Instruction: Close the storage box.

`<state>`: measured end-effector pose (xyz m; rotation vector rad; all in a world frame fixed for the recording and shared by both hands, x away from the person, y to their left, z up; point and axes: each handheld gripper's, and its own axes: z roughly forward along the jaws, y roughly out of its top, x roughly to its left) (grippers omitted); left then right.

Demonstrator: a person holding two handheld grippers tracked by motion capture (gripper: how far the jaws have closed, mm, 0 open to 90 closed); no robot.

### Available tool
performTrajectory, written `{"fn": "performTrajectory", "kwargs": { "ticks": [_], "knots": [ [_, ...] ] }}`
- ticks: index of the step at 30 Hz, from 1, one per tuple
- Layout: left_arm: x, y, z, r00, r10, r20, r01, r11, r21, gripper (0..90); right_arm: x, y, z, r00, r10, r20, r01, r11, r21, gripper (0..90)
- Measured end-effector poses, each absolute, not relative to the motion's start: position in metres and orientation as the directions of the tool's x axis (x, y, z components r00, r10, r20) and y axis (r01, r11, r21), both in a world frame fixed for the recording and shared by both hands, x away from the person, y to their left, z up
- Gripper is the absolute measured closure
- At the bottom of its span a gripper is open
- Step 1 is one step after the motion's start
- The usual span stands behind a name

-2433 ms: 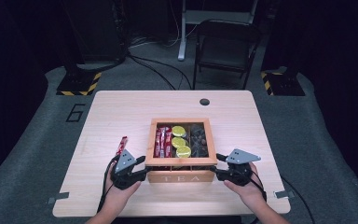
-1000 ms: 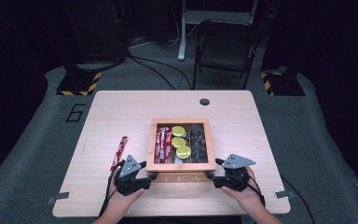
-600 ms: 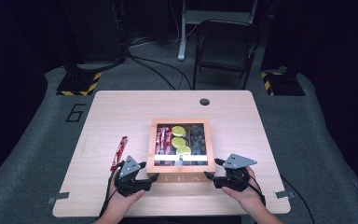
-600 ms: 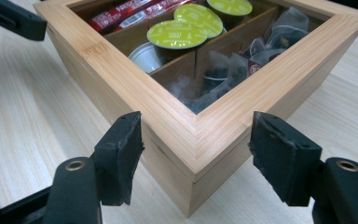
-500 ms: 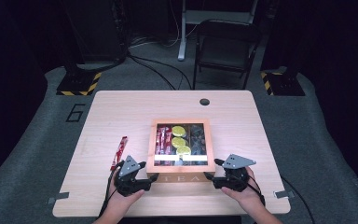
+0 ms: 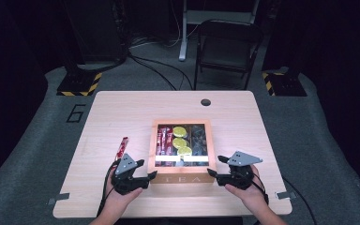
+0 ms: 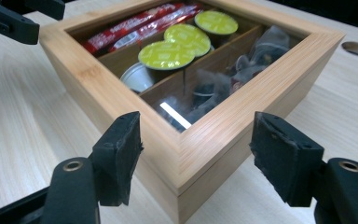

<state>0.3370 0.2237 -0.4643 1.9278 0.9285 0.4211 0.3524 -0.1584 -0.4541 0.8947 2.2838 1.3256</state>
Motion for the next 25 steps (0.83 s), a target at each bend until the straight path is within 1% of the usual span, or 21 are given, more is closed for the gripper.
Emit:
{"fn": "performTrajectory", "kwargs": {
  "ticks": [4,13,19,22,25],
  "knots": [
    [0.339,0.228,-0.462,0.648,0.758,-0.076,0.434,-0.286,0.854,31.7,0.355,-0.162,-0.450,-0.735,0.678,0.014,0.342,0.353,0.871,32.8],
    [0.349,0.248,-0.458,0.607,0.789,-0.101,0.448,-0.234,0.863,32.1,0.363,-0.171,-0.450,-0.687,0.725,0.050,0.387,0.307,0.869,33.0],
    [0.357,0.262,-0.470,0.555,0.818,-0.152,0.494,-0.177,0.851,32.3,0.366,-0.183,-0.459,-0.637,0.765,0.093,0.420,0.244,0.874,33.0],
    [0.361,0.266,-0.473,0.540,0.832,-0.127,0.502,-0.197,0.842,32.3,0.364,-0.188,-0.463,-0.641,0.760,0.112,0.419,0.224,0.880,33.0],
    [0.365,0.272,-0.473,0.506,0.858,-0.090,0.493,-0.201,0.847,32.2,0.358,-0.188,-0.464,-0.690,0.713,0.124,0.392,0.225,0.892,32.7]
  ]
}}
